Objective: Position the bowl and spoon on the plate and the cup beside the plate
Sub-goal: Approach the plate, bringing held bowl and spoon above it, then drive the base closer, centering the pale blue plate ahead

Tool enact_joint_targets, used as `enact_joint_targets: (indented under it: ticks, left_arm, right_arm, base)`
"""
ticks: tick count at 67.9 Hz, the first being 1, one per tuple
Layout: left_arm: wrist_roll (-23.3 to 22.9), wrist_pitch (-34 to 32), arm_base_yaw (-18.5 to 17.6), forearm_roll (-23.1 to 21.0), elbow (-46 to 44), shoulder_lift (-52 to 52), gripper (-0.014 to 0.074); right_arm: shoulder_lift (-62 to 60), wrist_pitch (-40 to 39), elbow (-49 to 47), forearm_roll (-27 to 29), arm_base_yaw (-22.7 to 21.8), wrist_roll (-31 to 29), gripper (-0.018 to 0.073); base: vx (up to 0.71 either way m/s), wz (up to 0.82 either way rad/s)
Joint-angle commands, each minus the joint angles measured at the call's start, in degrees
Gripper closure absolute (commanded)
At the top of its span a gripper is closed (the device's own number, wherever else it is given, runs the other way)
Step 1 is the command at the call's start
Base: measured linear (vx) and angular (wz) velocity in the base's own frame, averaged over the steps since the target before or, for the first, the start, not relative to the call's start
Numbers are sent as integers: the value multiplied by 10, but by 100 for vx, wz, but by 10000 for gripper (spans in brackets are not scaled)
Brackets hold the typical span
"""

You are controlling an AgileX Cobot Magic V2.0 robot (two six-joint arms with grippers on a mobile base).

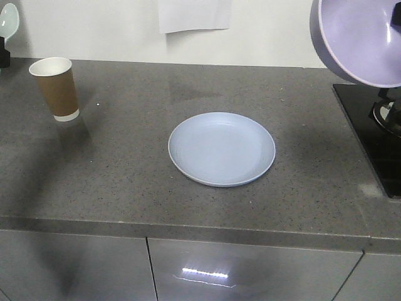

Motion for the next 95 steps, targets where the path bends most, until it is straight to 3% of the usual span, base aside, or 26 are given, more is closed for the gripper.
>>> enact_joint_targets:
  ticks: [1, 95]
  left_arm:
    - [0, -31, 1, -19, -13, -17, 603]
    - [0, -31, 1, -19, -13, -17, 603]
  right_arm:
    - [-11, -29, -17, 29, -4, -4, 562]
    - [-11, -29, -17, 29, -4, -4, 562]
  base:
    - [2, -2]
    - [3, -1]
